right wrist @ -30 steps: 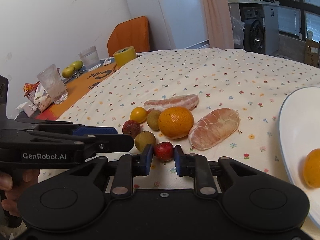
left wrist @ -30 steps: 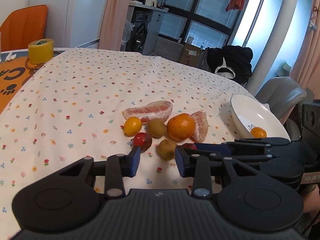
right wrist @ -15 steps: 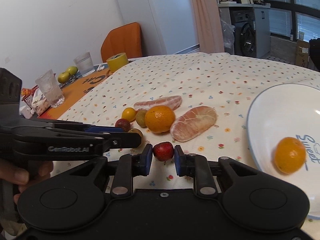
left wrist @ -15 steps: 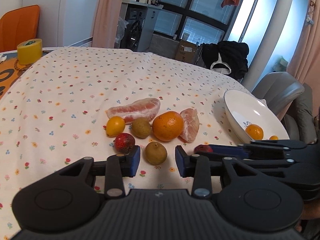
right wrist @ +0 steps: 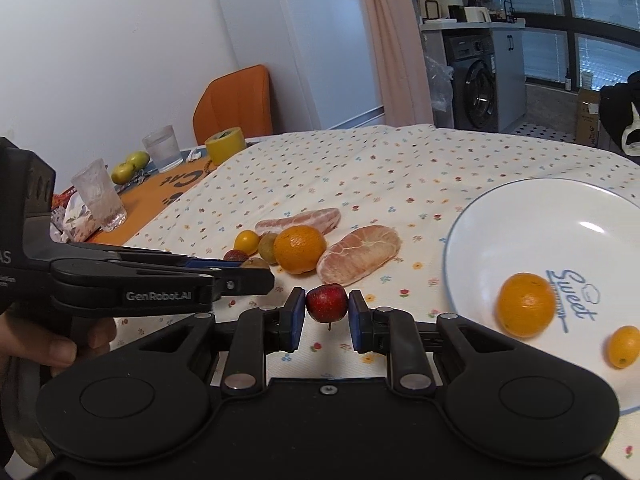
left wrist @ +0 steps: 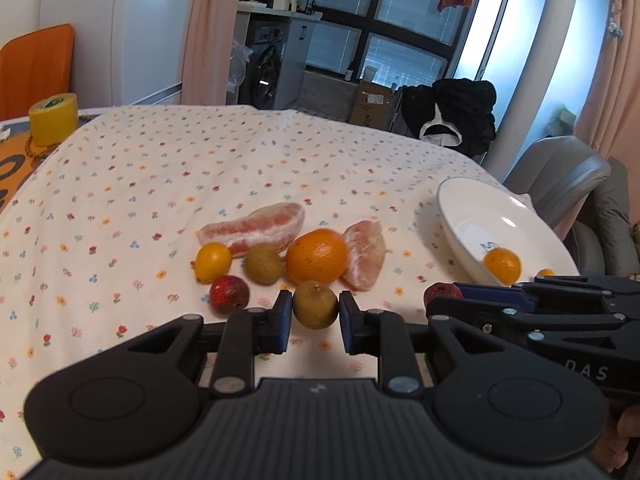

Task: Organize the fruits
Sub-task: 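Grasp the red cherry tomato with the right tool while the left grasps a brown fruit, then carry both fruits over the white plate and open both tools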

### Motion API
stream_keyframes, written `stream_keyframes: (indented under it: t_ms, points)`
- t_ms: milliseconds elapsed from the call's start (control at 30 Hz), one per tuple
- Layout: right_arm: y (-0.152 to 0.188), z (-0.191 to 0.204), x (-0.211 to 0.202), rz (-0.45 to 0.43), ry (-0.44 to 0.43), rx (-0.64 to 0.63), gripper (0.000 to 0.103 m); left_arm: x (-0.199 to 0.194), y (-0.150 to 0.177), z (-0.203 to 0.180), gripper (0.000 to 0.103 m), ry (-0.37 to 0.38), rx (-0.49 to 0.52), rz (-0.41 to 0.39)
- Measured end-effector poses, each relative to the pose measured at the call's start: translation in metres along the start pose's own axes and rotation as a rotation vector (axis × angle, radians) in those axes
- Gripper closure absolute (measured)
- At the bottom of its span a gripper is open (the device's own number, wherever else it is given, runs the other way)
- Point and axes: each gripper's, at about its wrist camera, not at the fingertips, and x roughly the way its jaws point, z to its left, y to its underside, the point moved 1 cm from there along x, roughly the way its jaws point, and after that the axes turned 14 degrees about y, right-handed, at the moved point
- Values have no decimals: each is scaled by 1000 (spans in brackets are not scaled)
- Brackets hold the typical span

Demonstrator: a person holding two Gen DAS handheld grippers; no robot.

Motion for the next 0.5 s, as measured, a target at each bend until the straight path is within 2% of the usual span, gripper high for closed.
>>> stream_keyframes:
  t_ms: [500]
  points:
    - [1, -43, -33, -58, 74, 61, 81, 5, -16, -50, 80, 79, 74, -30]
